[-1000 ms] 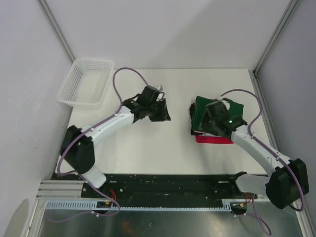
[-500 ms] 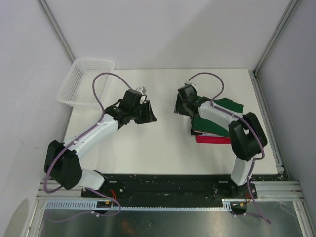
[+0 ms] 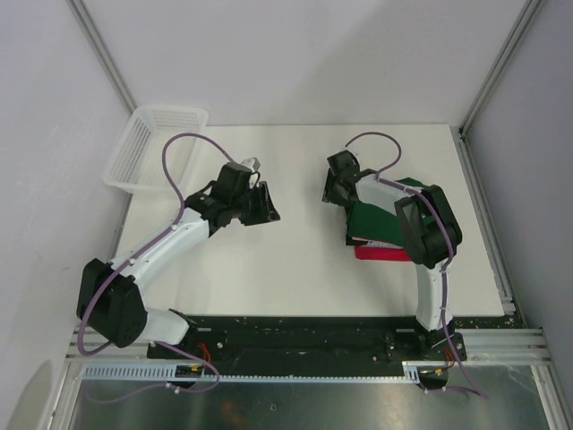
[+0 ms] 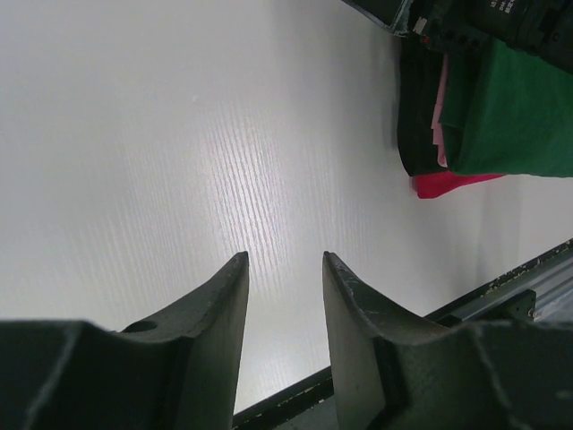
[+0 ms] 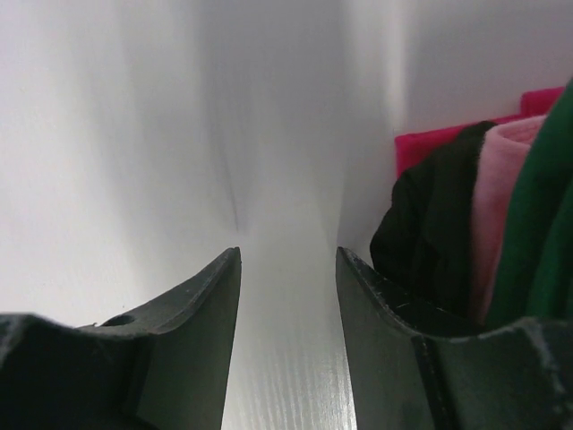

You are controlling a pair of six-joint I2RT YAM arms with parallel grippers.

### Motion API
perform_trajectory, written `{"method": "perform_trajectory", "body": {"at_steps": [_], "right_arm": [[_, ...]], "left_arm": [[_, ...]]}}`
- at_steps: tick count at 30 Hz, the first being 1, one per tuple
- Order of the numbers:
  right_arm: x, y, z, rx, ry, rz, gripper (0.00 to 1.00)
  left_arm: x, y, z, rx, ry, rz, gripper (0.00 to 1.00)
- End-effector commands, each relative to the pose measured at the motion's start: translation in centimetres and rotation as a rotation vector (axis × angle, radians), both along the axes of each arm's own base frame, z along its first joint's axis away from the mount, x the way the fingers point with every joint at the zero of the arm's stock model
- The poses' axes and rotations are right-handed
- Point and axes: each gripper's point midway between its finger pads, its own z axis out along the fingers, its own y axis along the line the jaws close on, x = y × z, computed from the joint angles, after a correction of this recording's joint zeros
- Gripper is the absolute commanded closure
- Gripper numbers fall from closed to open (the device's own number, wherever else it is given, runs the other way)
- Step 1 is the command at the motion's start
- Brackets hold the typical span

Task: Fold and stack the t-shirts
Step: Put the neatly folded tshirt into the corner of the board with the right arm

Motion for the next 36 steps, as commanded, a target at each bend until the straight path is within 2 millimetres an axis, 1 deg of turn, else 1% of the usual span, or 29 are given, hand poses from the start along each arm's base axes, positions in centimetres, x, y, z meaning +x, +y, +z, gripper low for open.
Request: {"method": "perform_trajectory", "body": {"at_steps": [1, 5, 8, 16, 18, 21, 24, 27, 30, 33, 36], "right_arm": [[-0.3, -2.1, 0.3, -0.045, 0.006, -0.082, 0.49], [-2.3, -4.4, -0.9, -0.029, 0.049, -0.145, 0.49], [-3.7, -6.4, -1.3, -0.023, 0.068, -0.188, 0.49], [-7.8, -11.6, -1.0, -0.001, 0.081, -0.269, 0.49], [-9.2, -13.4, -1.3, 0.009, 0.096, -0.306, 0.49], [-10.9, -15.7, -1.5, 0.026, 0.104, -0.354, 0.48], [-11.7, -17.2, -1.5, 0.040, 0.102, -0.383, 0.48], [-11.6, -17.9, -1.1, 0.055, 0.091, -0.389, 0.48], [-10.9, -17.7, -0.2, 0.078, 0.058, -0.371, 0.48], [-9.9, -16.8, 0.9, 0.094, 0.030, -0.335, 0.48], [-8.8, -14.9, 2.8, 0.106, -0.002, -0.286, 0.48]], "left_arm": [[0.0, 0.1, 1.3, -0.023, -0.046, -0.017, 0.57], [-0.1, 0.2, 1.1, -0.022, -0.042, -0.015, 0.57], [-0.1, 0.2, 1.0, -0.020, -0.041, -0.013, 0.57], [-0.3, 0.3, 0.8, -0.020, -0.036, -0.012, 0.58], [-0.3, 0.3, 0.8, -0.022, -0.033, -0.013, 0.58], [-0.3, 0.2, 0.8, -0.027, -0.028, -0.015, 0.58], [-0.4, 0.2, 0.8, -0.030, -0.027, -0.014, 0.58], [-0.4, 0.2, 0.8, -0.032, -0.024, -0.012, 0.58], [-0.5, 0.3, 0.8, -0.030, -0.027, -0.008, 0.58], [-0.5, 0.6, 0.6, -0.020, -0.031, -0.001, 0.58], [-0.6, 0.9, 0.4, -0.009, -0.035, 0.007, 0.57]]}}
